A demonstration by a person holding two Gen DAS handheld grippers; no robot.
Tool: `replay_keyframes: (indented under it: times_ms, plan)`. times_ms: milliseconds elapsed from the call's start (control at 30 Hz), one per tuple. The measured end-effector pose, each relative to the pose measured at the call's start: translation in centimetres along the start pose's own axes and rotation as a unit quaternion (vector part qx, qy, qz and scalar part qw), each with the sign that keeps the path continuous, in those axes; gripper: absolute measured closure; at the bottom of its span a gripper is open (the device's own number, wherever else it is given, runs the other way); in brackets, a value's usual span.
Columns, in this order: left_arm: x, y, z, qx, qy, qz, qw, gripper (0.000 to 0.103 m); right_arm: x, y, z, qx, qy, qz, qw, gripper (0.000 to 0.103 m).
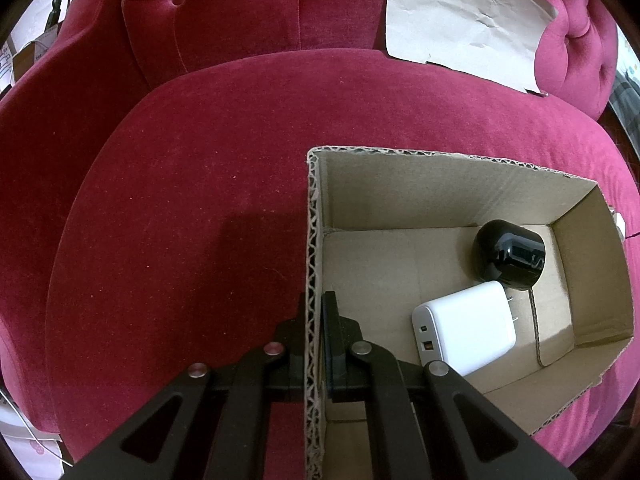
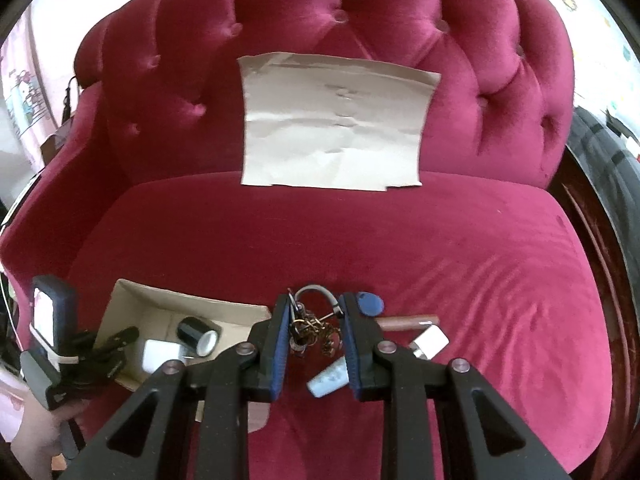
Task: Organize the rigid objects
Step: 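Carry the keys into the box and lower them beside the charger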
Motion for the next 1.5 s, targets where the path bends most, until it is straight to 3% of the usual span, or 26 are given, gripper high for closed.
replay_keyframes:
  times_ms: [400,733,1500]
  plan:
    - [0.0,0.0,0.0,0.0,0.0,0.0,1.0,0.099,0.7,4.8,-0.1,-0.026,0.004,0.039,0.999,0.078]
    - [0.0,0.0,0.0,0.0,0.0,0.0,1.0,0.099,3.5,7.7,-2.2,-0.046,0.038,0.054,0.997,0.078]
    - [0.1,0.1,0.0,0.0,0.0,0.0,1.0,0.099,8.0,10.7,-6.7,-0.075,0.104,0.079,0.989,0.078]
Point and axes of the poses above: each gripper's, at about its wrist camera, not at the fingertips, and x roughly the way its jaws point, y to its left, z to its top, the point moved 8 cm from there along x, roughly the way its jaws point, and after that the axes turned 4 degrees about z, right-handed, at the moved point
